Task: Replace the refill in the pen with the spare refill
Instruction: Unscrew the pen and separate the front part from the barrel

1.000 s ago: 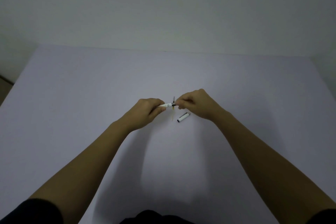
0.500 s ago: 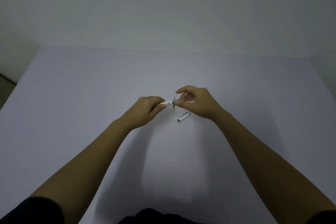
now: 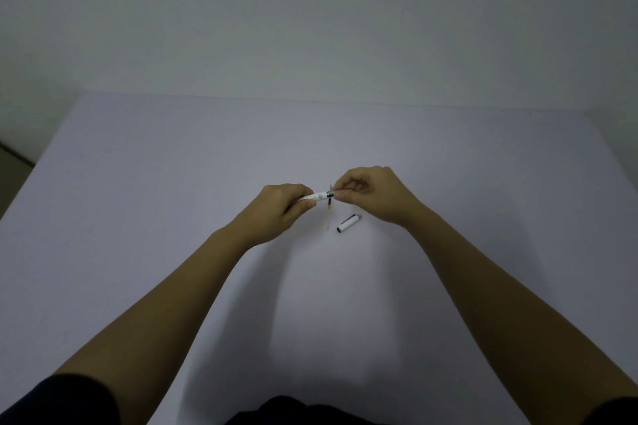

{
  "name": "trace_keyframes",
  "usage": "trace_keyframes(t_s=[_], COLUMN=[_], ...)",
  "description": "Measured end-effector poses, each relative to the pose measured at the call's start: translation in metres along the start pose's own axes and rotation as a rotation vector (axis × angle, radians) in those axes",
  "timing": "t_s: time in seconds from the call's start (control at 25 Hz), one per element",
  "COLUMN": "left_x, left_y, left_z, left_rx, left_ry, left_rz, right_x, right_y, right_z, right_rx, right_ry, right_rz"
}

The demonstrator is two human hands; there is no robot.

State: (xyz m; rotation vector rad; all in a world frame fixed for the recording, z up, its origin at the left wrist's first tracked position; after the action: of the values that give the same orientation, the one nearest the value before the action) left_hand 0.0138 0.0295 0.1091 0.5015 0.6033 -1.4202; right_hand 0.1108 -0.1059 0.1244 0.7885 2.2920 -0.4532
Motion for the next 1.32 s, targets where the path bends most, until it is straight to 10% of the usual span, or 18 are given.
trace_keyframes(t_s=[1.32], left_x=[-0.004], left_y=[-0.009], left_z=[0.0], left_rx=[-0.098], left_ry=[-0.21], left_rz=[0.141], right_x=[-0.007], right_y=[-0.001], right_z=[0.0], right_rx=[0.17], right_ry=[0.384], right_rz=[0.117])
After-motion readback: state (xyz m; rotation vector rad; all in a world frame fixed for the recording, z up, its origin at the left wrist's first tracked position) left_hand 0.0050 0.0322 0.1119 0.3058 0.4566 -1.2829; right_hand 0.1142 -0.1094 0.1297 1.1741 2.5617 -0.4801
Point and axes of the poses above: each hand's wrist, its own y-axis towards the middle knuckle, its own x-axis out of the palm, z = x × y, the point moved 6 cm from there along y, towards the middle knuckle, and after that the axes turned 7 degrees about -y, right-handed, at the moved point
